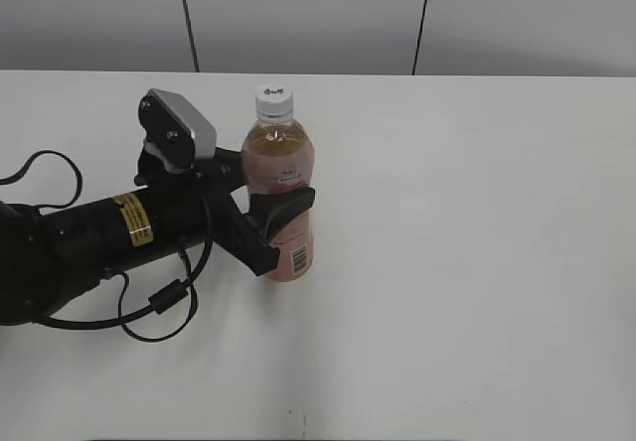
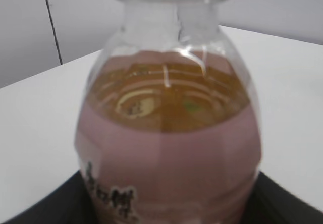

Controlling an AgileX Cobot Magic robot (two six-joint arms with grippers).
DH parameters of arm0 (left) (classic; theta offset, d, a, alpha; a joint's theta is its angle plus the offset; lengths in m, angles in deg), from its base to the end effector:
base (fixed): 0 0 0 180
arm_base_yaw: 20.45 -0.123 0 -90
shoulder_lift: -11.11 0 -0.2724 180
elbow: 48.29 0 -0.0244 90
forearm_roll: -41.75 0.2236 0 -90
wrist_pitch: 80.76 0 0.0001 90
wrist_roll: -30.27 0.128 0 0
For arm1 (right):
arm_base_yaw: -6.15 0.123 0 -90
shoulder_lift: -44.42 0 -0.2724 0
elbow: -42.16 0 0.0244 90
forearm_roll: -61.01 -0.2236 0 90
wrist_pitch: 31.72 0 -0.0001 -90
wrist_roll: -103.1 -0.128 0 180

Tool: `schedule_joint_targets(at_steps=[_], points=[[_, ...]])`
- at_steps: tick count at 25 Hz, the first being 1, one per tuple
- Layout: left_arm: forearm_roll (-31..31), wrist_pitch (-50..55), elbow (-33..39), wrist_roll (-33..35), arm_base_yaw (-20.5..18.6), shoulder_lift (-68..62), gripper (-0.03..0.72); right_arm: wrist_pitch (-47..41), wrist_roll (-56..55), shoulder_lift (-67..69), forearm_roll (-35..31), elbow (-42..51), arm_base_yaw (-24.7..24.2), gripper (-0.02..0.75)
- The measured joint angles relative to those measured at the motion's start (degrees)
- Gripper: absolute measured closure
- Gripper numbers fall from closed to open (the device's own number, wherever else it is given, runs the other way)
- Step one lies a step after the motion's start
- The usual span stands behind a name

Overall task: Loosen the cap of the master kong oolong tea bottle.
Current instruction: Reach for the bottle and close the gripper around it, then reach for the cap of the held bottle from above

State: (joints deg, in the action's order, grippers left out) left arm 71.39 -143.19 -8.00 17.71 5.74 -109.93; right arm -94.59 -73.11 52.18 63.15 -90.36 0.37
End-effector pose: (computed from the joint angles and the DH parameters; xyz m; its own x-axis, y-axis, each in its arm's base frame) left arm 0.2871 -0.2037 0.1277 -0.1615 0.1178 -0.9798 0.7878 0.6134 -0.0561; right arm 0.0122 -0.0055 0.2470 -0.4777 -0.0351 -0.8778 0.0904 0.9919 -0.0889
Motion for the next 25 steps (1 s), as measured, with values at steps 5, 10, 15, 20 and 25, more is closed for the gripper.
schedule_joint_targets(at_steps=[5, 10, 15, 20, 25], points=[[0.94, 4.05, 0.00, 0.00, 0.00, 2.27, 0.279, 0.00, 0.00, 0.00, 0.00, 0.00, 0.00, 0.381], [1.30, 8.57, 0.00, 0.00, 0.00, 4.58, 0.279, 0.00, 0.00, 0.00, 0.00, 0.00, 0.00, 0.381], [2.42, 11.44, 0.00, 0.00, 0.00, 6.14, 0.279, 0.00, -0.40, 0.00, -1.77, 0.00, 0.00, 0.381], [3.15, 14.05, 0.00, 0.00, 0.00, 7.55, 0.279, 0.00, -2.72, 7.40, -10.78, -0.33, 0.00, 0.381], [5.79, 14.05, 0.00, 0.00, 0.00, 7.71, 0.279, 0.07, -2.91, 21.69, -22.57, -2.23, 0.00, 0.381]])
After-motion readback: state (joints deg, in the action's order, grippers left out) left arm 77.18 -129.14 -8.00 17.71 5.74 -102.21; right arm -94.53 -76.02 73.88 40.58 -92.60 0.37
